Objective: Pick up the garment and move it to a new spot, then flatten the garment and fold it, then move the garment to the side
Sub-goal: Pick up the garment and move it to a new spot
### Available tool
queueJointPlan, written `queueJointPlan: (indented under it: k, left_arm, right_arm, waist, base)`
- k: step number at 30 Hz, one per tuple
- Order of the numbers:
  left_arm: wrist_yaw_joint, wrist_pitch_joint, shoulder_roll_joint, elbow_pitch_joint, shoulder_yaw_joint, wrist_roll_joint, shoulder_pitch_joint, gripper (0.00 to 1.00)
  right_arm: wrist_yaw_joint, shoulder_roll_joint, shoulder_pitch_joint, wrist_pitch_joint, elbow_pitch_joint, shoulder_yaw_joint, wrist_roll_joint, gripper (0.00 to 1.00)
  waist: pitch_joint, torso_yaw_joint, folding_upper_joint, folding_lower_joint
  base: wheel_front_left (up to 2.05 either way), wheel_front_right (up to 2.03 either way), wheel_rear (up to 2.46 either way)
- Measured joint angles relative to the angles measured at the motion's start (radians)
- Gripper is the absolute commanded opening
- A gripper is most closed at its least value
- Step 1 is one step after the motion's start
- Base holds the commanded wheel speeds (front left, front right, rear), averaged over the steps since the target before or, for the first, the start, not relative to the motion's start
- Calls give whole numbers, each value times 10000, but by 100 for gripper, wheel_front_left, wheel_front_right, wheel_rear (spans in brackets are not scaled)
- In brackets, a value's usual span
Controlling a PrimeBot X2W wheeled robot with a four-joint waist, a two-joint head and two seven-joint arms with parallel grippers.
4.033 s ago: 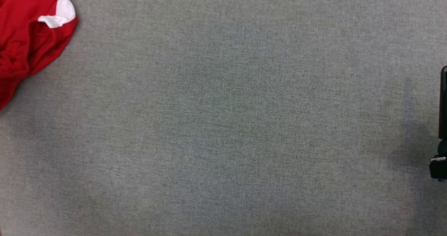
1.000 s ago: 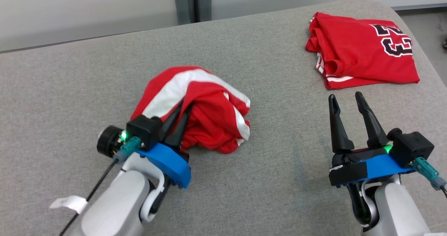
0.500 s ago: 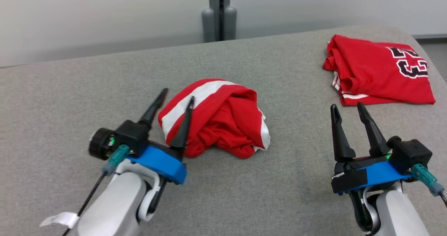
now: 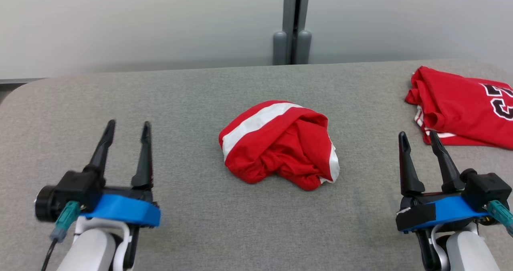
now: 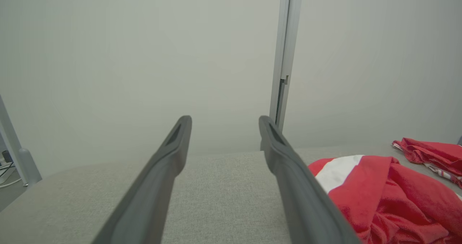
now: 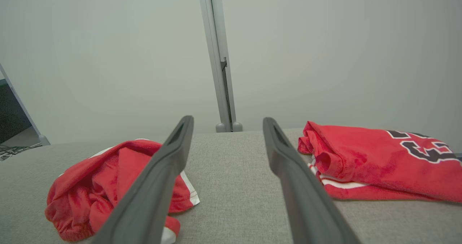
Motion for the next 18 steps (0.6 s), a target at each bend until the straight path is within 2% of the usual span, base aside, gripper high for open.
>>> queueJointPlan:
  k: [8,18]
  left_arm:
    - [-40,0,-157,-581,1616,550,1417,100]
    - [-481,0,-625,-734,2673,1486,2499,100]
  right_arm:
    - [0,0,385,146,-117,-280,-79,100]
    - [0,2,838,433,-155,-562,-163,100]
  waist:
    - [-298,444,0,0]
    - [-578,606,0,0]
  base:
    - [0,0,0]
    - [0,0,0]
